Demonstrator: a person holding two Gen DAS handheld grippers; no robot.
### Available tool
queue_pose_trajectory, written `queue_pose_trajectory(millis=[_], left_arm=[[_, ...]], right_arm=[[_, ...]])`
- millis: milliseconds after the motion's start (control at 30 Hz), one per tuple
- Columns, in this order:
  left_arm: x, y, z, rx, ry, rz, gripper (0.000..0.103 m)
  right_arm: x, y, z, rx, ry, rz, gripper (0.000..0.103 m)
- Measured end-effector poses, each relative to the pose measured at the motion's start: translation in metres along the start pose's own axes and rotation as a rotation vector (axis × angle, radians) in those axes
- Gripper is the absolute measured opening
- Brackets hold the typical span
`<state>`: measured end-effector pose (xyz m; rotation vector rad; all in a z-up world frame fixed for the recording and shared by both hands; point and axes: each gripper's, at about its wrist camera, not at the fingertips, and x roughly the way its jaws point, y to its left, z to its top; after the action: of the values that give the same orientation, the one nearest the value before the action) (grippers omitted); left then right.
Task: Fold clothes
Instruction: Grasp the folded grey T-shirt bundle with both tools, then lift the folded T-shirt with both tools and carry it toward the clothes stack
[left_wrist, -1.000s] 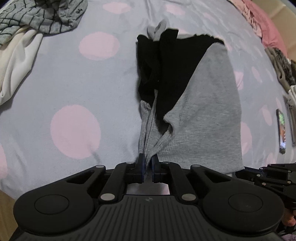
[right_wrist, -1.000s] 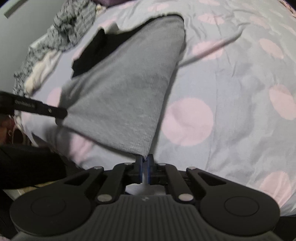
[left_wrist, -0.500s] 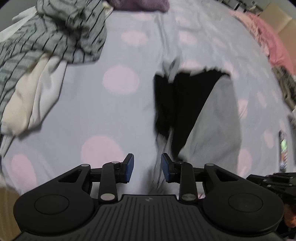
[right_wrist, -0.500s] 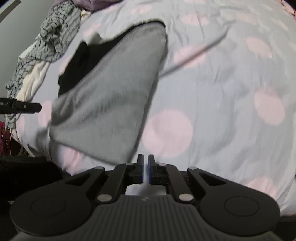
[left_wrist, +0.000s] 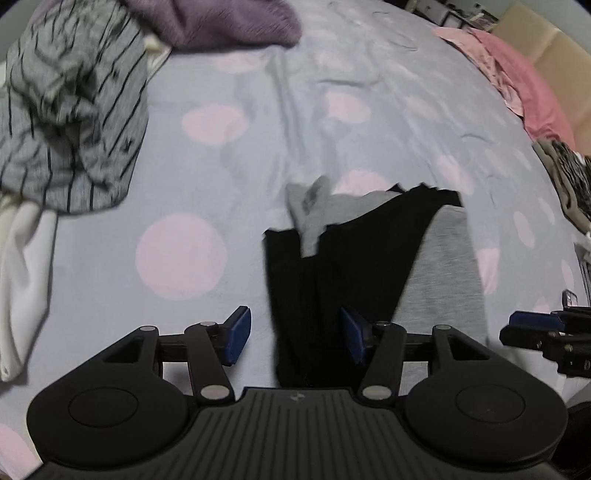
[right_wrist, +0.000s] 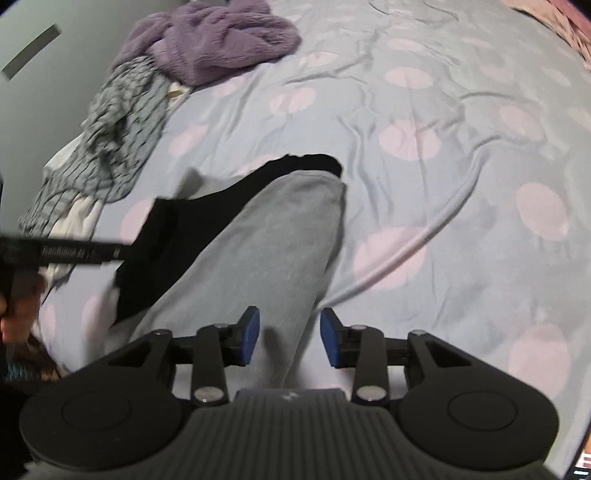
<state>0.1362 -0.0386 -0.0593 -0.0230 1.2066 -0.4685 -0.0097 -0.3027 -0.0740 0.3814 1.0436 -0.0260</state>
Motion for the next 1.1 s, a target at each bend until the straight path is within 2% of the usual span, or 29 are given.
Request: queue_pose_trajectory(millis=[67,267,400,633,700,767,867,967,1033,1100], left_arm=[[0.005,0.010,-0.001,-0.037,0.004,-0.014,0.060],[0.026,0.035,-0.001,-0.151,-0.004,-0.113,0.062],[0.029,0.029,0.005,-0.109,-0.037,-0.127,0.062],[0.017,0.034,0.009,-0.149,-0.111,-0.255,0.058],[0.019,0.032,0.009,-0.138,-0.103,-0.254,0.058],[0.026,0.028,0.008,-0.125,-0.071,-0.208,0.058],[0.035,0.025,0.004,-0.106,-0.063,-0.179,0.058],[0.035,0.028,0.006,-0.153,-0.059,-0.183,0.047],[0.036,0.029,0.007,-0.165,-0.061,-0.202,0.030],[0.034,0.026,0.006,-0.152,-0.070,-0.203,0.026]], right_arm=[[0.009,-0.004,0.002,0.007,0.000,0.008,0.040],[0.031,-0.017,0.011,0.049,-0.022,0.071,0.047],[0.041,-0.028,0.020,0.117,-0.053,0.107,0.049],[0.059,-0.041,0.024,0.222,-0.053,0.155,0.050],[0.063,-0.042,0.022,0.237,-0.055,0.168,0.050],[0.064,-0.041,0.021,0.240,-0.062,0.173,0.050],[0.065,-0.036,0.019,0.215,-0.074,0.165,0.051],[0.067,-0.030,0.017,0.183,-0.085,0.157,0.045],[0.068,-0.031,0.017,0.188,-0.090,0.166,0.040],[0.069,-0.035,0.016,0.216,-0.095,0.183,0.028]])
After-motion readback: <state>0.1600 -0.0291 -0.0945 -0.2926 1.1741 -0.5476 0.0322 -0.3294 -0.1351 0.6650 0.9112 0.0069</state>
